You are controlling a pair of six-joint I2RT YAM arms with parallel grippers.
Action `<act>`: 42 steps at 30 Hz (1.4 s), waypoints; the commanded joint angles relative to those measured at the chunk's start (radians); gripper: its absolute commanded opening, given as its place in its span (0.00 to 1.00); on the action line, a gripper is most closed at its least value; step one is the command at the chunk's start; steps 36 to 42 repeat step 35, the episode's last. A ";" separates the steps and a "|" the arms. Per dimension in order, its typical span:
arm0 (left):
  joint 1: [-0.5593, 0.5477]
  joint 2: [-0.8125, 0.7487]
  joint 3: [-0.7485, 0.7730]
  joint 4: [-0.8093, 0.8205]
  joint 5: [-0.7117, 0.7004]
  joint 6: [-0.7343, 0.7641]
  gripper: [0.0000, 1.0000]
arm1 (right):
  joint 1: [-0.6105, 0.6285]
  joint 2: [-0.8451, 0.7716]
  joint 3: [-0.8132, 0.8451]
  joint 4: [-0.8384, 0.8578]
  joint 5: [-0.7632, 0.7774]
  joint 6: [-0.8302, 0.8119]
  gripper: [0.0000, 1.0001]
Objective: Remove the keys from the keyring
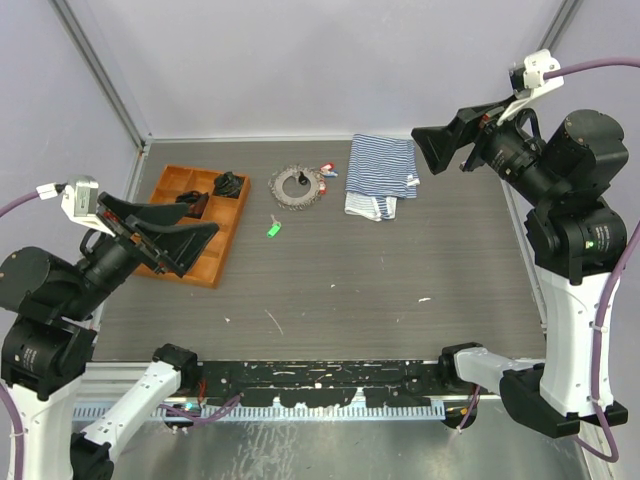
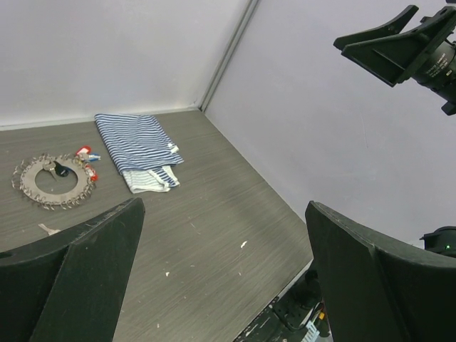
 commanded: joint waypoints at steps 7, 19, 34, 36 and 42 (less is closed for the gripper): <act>0.005 -0.013 -0.012 0.048 -0.002 0.026 0.98 | -0.005 -0.014 -0.005 0.050 0.005 -0.001 1.00; 0.006 -0.014 -0.021 0.053 -0.001 0.027 0.98 | -0.005 -0.011 -0.012 0.055 -0.002 0.006 1.00; 0.005 -0.016 -0.033 0.059 0.004 0.024 0.98 | -0.008 -0.016 -0.028 0.053 -0.006 -0.001 1.00; 0.005 -0.017 -0.034 0.061 0.005 0.022 0.98 | -0.008 -0.016 -0.027 0.053 -0.008 -0.001 1.00; 0.005 -0.017 -0.034 0.061 0.005 0.022 0.98 | -0.008 -0.016 -0.027 0.053 -0.008 -0.001 1.00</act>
